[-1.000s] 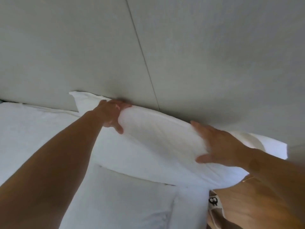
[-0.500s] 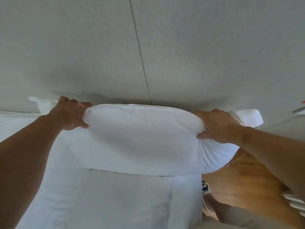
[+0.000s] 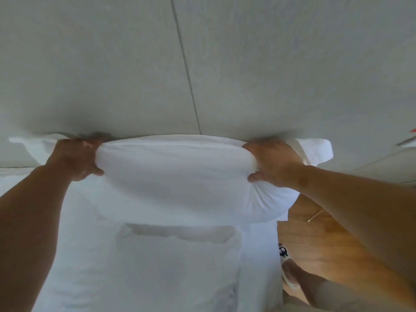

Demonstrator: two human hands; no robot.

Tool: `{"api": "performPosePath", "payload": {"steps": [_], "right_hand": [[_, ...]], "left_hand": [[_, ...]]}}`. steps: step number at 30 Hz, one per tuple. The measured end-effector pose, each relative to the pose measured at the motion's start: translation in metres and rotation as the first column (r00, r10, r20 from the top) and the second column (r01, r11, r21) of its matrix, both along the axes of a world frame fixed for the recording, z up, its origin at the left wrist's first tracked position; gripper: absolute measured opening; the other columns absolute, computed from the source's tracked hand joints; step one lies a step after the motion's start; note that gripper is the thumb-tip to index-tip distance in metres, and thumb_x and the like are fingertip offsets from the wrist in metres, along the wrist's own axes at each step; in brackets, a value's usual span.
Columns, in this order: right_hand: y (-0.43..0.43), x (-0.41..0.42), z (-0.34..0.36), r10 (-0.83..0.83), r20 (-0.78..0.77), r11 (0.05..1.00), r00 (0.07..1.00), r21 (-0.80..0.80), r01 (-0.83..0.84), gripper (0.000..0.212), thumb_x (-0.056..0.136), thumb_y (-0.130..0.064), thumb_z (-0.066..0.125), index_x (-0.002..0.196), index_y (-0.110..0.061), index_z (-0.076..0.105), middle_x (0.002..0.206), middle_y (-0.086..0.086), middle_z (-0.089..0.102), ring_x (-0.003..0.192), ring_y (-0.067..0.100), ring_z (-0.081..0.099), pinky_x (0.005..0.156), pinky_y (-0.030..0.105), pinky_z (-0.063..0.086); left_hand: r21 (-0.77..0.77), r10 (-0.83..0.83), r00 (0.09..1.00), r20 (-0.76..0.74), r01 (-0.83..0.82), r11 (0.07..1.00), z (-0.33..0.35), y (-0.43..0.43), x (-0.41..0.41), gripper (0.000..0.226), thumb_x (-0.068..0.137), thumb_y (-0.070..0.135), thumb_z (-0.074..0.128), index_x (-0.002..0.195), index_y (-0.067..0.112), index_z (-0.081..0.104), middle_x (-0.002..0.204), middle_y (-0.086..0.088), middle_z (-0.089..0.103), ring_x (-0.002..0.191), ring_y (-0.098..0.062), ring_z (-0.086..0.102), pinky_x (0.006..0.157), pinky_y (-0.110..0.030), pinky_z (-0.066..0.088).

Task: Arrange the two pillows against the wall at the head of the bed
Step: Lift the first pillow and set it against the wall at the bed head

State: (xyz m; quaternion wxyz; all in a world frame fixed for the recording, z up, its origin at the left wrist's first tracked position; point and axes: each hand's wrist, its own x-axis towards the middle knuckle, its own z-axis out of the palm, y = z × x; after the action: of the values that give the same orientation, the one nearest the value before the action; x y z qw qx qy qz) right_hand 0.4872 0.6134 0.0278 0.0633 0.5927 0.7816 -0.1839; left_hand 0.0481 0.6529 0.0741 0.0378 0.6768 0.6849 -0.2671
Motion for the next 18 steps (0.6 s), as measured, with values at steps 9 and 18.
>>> {"api": "performPosePath", "payload": {"steps": [9,18], "right_hand": [[0.023,0.000,0.014,0.005,0.057,1.000,0.998,0.026,-0.006,0.053,0.069,-0.056,0.082,0.110,-0.031,0.059,0.107,-0.003,0.073,0.100,0.028,0.066,0.075,0.037,0.046],[0.007,-0.008,0.020,0.016,0.064,0.994,0.998,0.103,-0.022,0.054,0.070,-0.055,0.083,0.111,-0.027,0.062,0.105,-0.001,0.074,0.097,0.029,0.066,0.078,0.038,0.048]], "left_hand": [[0.016,-0.064,0.997,-0.049,0.065,0.998,0.018,0.012,0.000,0.070,0.070,0.053,0.083,0.133,0.033,0.060,0.130,0.004,0.070,0.116,-0.025,0.069,0.092,-0.034,0.048],[0.091,-0.106,0.991,-0.076,0.113,0.989,0.026,0.007,-0.011,0.074,0.075,0.049,0.081,0.142,0.035,0.054,0.137,0.004,0.065,0.120,-0.025,0.065,0.098,-0.036,0.041]]}}
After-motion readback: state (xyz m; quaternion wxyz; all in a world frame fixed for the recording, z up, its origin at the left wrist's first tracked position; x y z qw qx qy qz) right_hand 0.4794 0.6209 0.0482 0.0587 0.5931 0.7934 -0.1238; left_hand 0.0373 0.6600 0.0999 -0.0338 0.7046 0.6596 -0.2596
